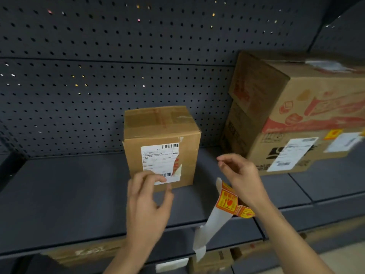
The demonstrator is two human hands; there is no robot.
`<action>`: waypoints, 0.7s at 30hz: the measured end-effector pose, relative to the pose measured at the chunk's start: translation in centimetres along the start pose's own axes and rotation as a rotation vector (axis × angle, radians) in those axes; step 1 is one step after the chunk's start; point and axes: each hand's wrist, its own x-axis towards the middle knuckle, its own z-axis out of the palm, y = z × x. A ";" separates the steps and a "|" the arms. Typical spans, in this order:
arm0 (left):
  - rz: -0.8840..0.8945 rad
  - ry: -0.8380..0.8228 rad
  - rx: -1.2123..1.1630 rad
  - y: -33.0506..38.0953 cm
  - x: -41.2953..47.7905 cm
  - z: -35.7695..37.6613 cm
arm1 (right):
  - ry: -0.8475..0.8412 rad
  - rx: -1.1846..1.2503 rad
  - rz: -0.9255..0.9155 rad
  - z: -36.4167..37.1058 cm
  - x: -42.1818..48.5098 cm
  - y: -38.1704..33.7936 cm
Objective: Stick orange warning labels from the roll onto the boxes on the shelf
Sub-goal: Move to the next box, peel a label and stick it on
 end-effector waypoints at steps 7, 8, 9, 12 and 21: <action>-0.109 -0.551 0.090 1.3 -3.0 6.1 | -0.156 -0.337 -0.082 -2.7 -4.9 2.3; -0.124 -0.612 0.116 1.5 -3.1 6.8 | -0.187 -0.370 -0.112 -2.9 -5.4 2.8; -0.135 -0.654 0.121 1.7 -3.3 7.4 | -0.213 -0.391 -0.130 -3.0 -5.9 3.1; -0.186 -0.690 0.035 1.9 -3.5 8.8 | -0.261 -0.434 -0.118 -3.3 -7.0 3.6; -0.318 -0.729 -0.456 1.7 -2.6 8.1 | -0.353 -0.412 -0.139 -3.1 -6.9 3.1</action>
